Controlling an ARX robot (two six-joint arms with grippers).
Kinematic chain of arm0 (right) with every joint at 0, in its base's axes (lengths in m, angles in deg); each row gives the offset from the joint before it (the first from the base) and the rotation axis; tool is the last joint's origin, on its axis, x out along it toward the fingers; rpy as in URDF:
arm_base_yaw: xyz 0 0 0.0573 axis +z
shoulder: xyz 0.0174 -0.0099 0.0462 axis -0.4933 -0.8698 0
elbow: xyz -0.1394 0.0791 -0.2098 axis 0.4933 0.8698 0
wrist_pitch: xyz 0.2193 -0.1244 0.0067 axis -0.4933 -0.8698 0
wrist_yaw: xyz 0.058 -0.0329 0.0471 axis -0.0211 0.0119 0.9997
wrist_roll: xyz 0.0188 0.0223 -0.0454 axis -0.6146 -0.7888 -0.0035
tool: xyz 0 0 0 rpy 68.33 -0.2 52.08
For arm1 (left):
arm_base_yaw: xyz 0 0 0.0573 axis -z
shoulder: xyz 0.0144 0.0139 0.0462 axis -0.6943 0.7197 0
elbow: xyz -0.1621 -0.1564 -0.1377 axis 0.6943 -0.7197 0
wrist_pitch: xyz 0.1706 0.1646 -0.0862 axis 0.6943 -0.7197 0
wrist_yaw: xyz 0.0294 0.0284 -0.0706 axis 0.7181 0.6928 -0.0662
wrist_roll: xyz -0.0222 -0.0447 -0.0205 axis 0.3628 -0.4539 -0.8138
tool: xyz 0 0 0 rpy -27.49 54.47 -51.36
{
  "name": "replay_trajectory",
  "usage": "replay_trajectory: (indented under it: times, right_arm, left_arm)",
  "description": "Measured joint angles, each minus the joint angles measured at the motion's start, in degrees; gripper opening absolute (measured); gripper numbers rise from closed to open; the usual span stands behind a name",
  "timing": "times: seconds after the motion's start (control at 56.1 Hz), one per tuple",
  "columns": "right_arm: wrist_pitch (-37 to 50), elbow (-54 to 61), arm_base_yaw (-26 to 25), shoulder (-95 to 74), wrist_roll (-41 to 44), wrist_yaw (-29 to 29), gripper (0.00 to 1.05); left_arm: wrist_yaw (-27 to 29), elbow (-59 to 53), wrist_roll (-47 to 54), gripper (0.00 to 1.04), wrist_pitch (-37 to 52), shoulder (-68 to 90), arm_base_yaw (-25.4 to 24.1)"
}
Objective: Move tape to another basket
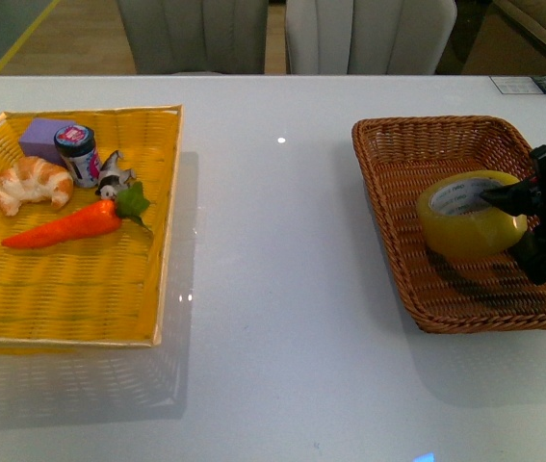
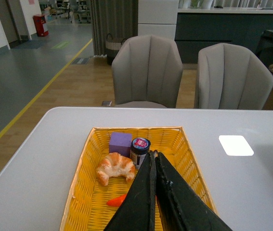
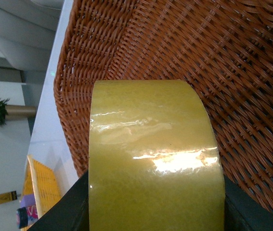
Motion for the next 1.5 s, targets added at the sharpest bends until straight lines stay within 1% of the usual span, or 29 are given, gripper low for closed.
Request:
replay_trajectory:
  times: [0.071,0.321,0.339,0.41,0.463,0.553,0.606,0.642,0.677,0.731,0.891,1.141,1.212,1.248,1.408,1.462,1.48,1.497]
  right_arm:
    - [0.0,-1.3,0.1,-1.1,-0.8,-0.1,0.46]
    - [-2.3,-4.3,0.5,-2.4,-1.0,-0.5,0.46]
    - [-2.3,-4.3,0.6,-2.4,-0.9,-0.6,0.47]
    - [-2.3,-4.0,0.6,-2.4,-0.8,-0.8,0.59]
    - [-2.3,-3.3,0.5,-2.3,-0.6,-0.7,0.66]
    - [-2.2,-1.0,0.5,-0.9,-0.3,-0.5,0.82]
    - [-2.2,0.1,0.3,0.3,0.0,-0.2,0.89]
    - [-2.2,1.2,0.0,1.8,0.5,-0.1,0.96]
    - [-2.2,2.0,-0.2,3.2,0.7,0.1,0.97]
    - [-2.1,3.4,-0.7,5.9,1.3,0.4,0.95]
    - [-2.6,8.2,-2.4,15.5,3.4,1.7,0.96]
    - [-8.1,18.7,-6.0,34.6,7.2,4.8,0.96]
    - [-11.9,22.5,-7.7,43.0,9.3,6.1,0.96]
    - [-13.6,23.8,-8.4,46.3,9.9,6.3,0.96]
    - [-27.7,28.2,-12.5,67.6,14.4,8.4,0.96]
    - [-35.8,29.0,-14.9,79.1,16.9,10.1,0.96]
    - [-35.9,29.8,-15.4,82.0,18.6,9.5,0.93]
    - [-35.3,30.7,-15.9,84.8,22.2,8.4,0.90]
  left_arm:
    - [0.0,-1.0,0.0,0.02,-0.1,-0.9,0.0]
    - [0.0,-1.1,0.0,0.02,-7.0,-8.3,-0.1]
    - [0.0,-1.1,0.0,0.02,-7.5,-8.9,-0.1]
    - [0.0,-1.1,0.0,0.02,-9.5,-10.9,-0.1]
    - [0.0,-1.1,0.0,0.02,-10.5,-12.0,-0.1]
    - [0.0,-1.1,0.0,0.02,-12.7,-14.2,-0.1]
    - [0.0,-1.1,0.0,0.02,-13.6,-15.1,-0.1]
    - [0.0,-1.1,0.0,0.02,-14.4,-16.0,-0.1]
    - [0.0,-1.1,0.0,0.02,-15.1,-16.7,-0.1]
    - [0.0,-1.1,0.0,0.02,-16.1,-17.7,-0.1]
    - [0.0,-1.1,0.0,0.02,-18.8,-20.4,-0.1]
    - [0.0,-1.1,0.0,0.02,-22.3,-23.8,-0.1]
    - [0.0,-1.0,0.0,0.02,-30.1,-29.6,-0.1]
    - [0.0,-1.0,0.0,0.02,-31.7,-31.5,-0.1]
    - [0.0,-1.1,0.0,0.02,-32.6,-33.1,-0.1]
    - [0.0,-1.0,0.0,0.02,-32.6,-33.2,-0.1]
    - [0.0,-1.0,0.0,0.02,-32.6,-33.2,-0.1]
    - [0.0,-1.0,0.0,0.02,-32.6,-33.2,-0.1]
